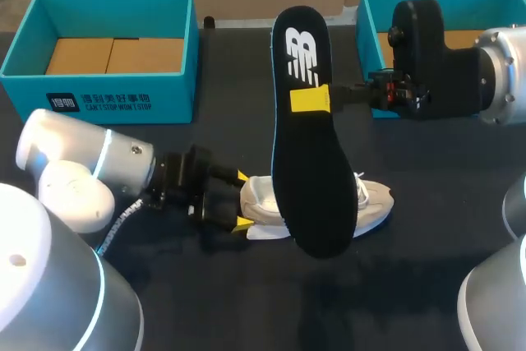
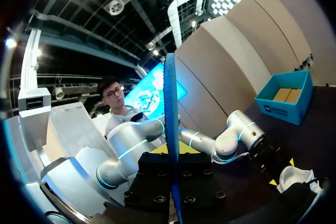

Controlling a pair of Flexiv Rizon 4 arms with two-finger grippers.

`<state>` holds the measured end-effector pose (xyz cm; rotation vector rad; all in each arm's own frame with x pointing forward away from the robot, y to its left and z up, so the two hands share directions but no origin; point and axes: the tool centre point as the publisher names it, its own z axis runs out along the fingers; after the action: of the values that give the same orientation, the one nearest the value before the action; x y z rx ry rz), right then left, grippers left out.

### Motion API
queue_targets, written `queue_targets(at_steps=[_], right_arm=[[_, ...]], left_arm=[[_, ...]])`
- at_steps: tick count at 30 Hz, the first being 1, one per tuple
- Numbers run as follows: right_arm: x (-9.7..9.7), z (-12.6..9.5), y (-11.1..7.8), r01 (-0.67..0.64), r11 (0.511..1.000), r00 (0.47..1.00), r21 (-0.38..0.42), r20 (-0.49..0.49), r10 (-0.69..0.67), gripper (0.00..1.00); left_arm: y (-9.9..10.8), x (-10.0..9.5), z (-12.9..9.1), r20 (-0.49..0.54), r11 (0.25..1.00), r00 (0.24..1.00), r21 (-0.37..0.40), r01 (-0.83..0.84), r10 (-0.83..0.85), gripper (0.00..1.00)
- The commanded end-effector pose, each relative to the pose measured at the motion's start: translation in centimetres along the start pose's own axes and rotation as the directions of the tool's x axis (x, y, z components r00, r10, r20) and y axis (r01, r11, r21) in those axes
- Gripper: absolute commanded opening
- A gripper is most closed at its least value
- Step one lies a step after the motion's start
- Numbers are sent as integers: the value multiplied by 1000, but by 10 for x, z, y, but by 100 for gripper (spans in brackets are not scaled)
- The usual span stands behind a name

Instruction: Take the shoe out of the shoebox, open the shoe tongue, remove and reinsert the insole, then place the shoe into the shoebox

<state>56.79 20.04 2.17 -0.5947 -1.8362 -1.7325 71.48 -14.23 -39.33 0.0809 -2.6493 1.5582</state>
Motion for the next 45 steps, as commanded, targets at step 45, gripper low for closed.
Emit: queue_targets(at_steps=[45], right_arm=[[7,8,-1,1,1000,1000,-11,11,0,0]], left_arm=[[-66,-1,-45,43,697,999,-717,17,19,100]])
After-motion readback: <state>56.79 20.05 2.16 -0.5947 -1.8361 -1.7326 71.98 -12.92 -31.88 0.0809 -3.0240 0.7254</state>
